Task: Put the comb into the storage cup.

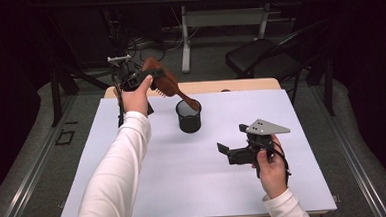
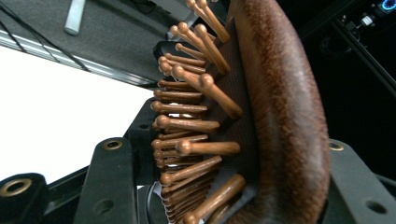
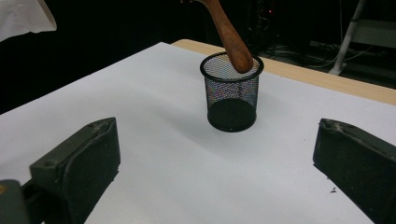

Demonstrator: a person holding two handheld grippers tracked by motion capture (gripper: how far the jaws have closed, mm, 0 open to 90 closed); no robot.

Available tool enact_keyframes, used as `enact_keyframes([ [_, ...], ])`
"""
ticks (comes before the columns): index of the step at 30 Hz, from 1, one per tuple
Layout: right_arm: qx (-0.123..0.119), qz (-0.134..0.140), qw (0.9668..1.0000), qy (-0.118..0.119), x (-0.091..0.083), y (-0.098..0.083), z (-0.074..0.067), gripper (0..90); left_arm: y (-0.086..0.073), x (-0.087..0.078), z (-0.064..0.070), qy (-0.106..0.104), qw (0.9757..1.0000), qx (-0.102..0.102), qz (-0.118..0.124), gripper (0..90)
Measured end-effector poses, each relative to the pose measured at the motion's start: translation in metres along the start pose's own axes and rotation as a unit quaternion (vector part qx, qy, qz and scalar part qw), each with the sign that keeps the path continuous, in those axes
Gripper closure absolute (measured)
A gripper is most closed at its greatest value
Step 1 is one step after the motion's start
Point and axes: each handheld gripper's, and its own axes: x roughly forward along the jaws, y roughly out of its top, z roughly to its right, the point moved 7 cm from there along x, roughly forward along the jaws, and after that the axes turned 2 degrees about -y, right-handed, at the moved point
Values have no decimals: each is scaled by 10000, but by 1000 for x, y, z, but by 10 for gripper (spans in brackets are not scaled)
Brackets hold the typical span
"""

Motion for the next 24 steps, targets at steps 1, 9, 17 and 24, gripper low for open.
enact_keyframes([
  [1,1,2,10000,3,0,0,0,4,0,0,-1,15,10000,-1,-6,474],
  [9,-7,-3,10000,6,0,0,0,4,-5,4,-10,136,9999,15,-8,474],
  [17,-9,-25,10000,10,1,-1,-1,6,-12,10,-13,187,9998,30,-47,474],
  [24,14,-47,10000,17,1,-2,-1,7,-17,15,-18,215,9997,14,-82,474],
])
